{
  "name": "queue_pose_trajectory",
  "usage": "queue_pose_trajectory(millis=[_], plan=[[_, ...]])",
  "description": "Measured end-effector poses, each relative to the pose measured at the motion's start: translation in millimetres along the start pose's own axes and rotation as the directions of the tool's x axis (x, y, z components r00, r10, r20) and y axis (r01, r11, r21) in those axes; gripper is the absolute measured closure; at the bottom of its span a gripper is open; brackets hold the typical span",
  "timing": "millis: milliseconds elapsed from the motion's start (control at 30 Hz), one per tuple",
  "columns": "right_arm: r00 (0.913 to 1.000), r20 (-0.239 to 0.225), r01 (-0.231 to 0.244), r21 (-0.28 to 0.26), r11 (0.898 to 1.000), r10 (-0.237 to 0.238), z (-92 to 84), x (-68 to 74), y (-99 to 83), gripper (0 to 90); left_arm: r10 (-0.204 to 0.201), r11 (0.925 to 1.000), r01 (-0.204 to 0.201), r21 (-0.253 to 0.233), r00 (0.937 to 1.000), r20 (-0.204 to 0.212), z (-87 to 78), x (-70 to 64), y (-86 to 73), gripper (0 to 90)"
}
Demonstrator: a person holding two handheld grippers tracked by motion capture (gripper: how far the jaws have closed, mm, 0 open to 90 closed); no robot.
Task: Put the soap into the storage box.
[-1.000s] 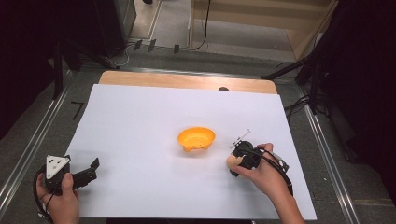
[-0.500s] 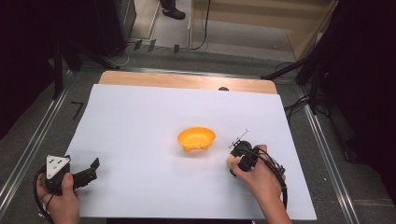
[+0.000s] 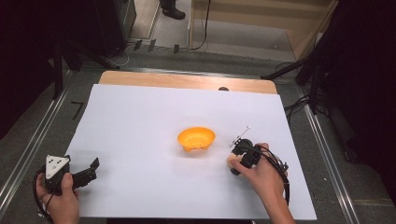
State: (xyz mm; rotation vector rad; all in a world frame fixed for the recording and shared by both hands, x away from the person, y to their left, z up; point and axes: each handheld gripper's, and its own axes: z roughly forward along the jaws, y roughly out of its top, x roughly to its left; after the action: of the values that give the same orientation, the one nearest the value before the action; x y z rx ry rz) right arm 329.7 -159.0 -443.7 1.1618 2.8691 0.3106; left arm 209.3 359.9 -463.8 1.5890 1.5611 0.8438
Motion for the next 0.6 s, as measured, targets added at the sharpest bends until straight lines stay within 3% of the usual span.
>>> queue_pose_trajectory(millis=[167,200,600], plan=[[0.9987,0.024,0.046,-0.028,0.999,-0.045,-11.5,-2.3,0.5,33.0,0.000,1.0000,0.000,-0.001,1.0000,-0.002,0.1,-0.3,0.0,3.4],[0.9973,0.019,0.072,-0.029,0.997,-0.071,-16.5,-3.6,1.8,33.1,-0.001,1.0000,0.001,-0.001,1.0000,-0.002,0.0,-0.1,-0.1,3.4],[0.9834,0.019,0.181,-0.019,0.983,-0.180,-30.7,-5.6,16.5,33.0,-0.001,1.0000,0.001,-0.001,1.0000,0.000,0.1,0.0,0.0,3.4]])
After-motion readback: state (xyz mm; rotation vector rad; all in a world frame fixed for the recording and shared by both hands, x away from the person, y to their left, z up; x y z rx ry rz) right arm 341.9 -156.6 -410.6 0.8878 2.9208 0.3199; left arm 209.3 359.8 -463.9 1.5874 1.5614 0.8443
